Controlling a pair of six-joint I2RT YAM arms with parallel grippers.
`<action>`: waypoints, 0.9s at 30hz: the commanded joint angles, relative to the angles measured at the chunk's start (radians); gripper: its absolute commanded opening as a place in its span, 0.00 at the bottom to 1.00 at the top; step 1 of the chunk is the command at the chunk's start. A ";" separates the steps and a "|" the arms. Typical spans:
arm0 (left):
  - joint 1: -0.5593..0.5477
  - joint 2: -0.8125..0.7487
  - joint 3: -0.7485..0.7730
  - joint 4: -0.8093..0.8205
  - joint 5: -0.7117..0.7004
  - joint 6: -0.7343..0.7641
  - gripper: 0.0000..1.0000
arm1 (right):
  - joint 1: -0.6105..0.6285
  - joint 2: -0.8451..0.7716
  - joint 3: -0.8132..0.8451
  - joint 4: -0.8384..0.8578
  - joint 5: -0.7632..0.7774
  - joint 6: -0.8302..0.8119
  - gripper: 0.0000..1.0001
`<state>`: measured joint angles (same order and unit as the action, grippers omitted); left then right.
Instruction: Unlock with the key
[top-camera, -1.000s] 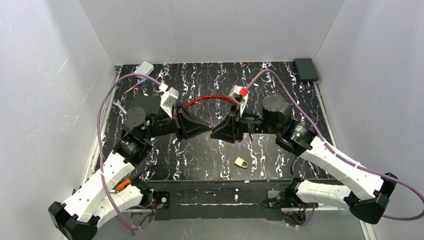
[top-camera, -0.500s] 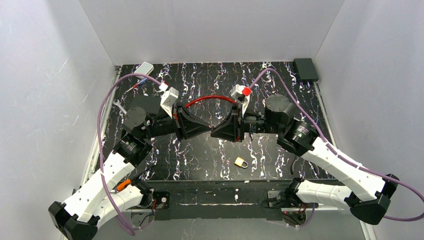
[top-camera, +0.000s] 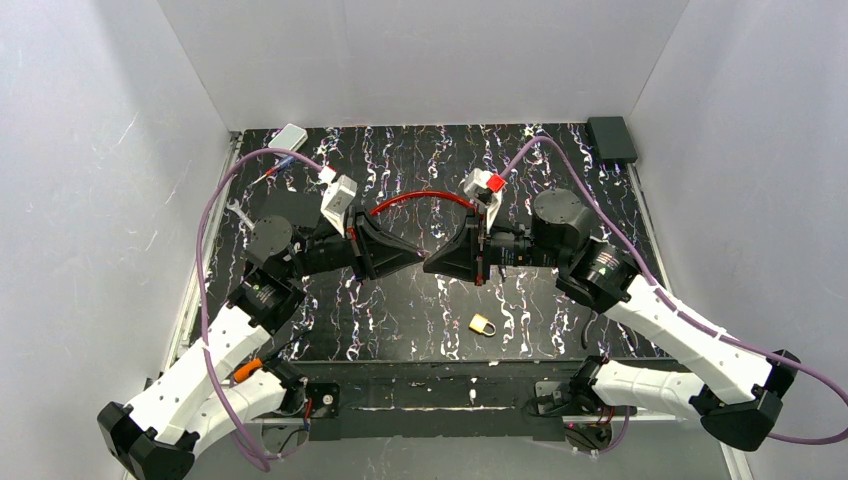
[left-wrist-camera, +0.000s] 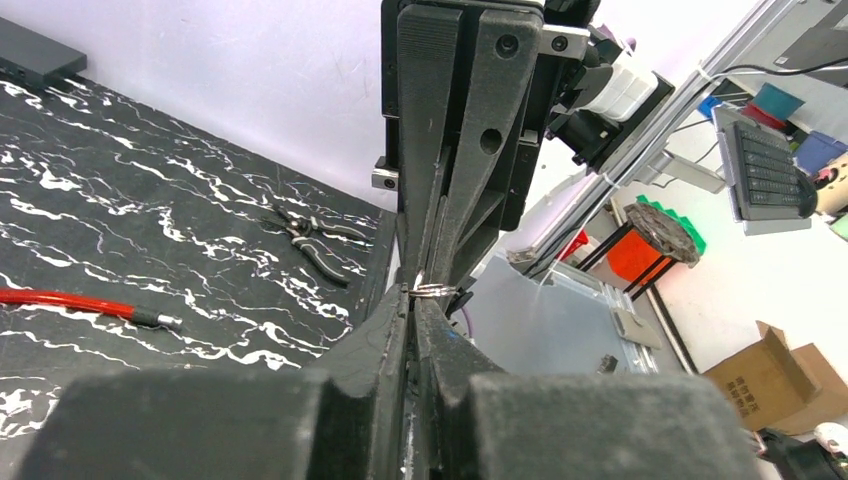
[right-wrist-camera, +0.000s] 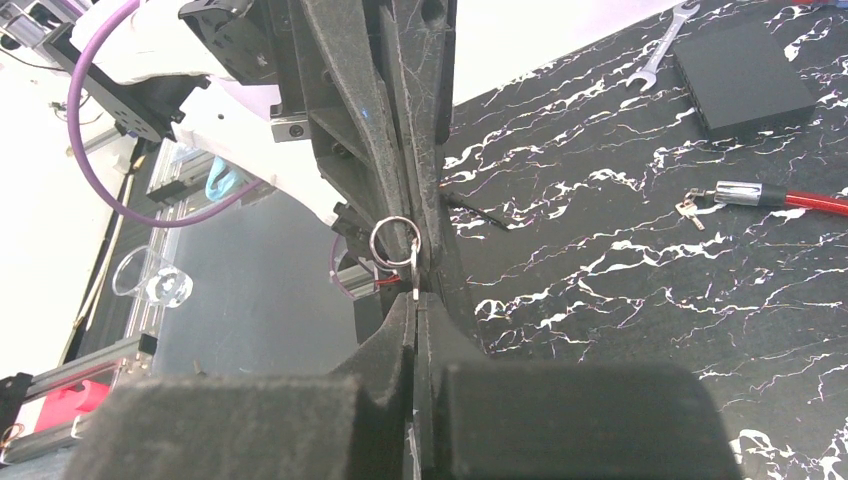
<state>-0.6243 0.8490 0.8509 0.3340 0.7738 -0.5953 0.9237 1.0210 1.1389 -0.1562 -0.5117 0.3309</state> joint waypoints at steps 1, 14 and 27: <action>-0.002 -0.012 -0.030 0.008 -0.026 -0.004 0.14 | 0.000 -0.024 0.029 0.036 -0.015 -0.026 0.01; 0.003 -0.236 -0.237 -0.078 -0.123 0.084 0.80 | 0.001 0.064 0.067 -0.375 0.108 0.015 0.01; 0.003 -0.109 -0.337 0.003 -0.050 0.057 0.61 | 0.002 0.148 0.137 -0.566 0.108 0.164 0.01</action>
<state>-0.6239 0.6895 0.5354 0.2573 0.6735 -0.5205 0.9241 1.1610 1.2022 -0.7010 -0.3744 0.4545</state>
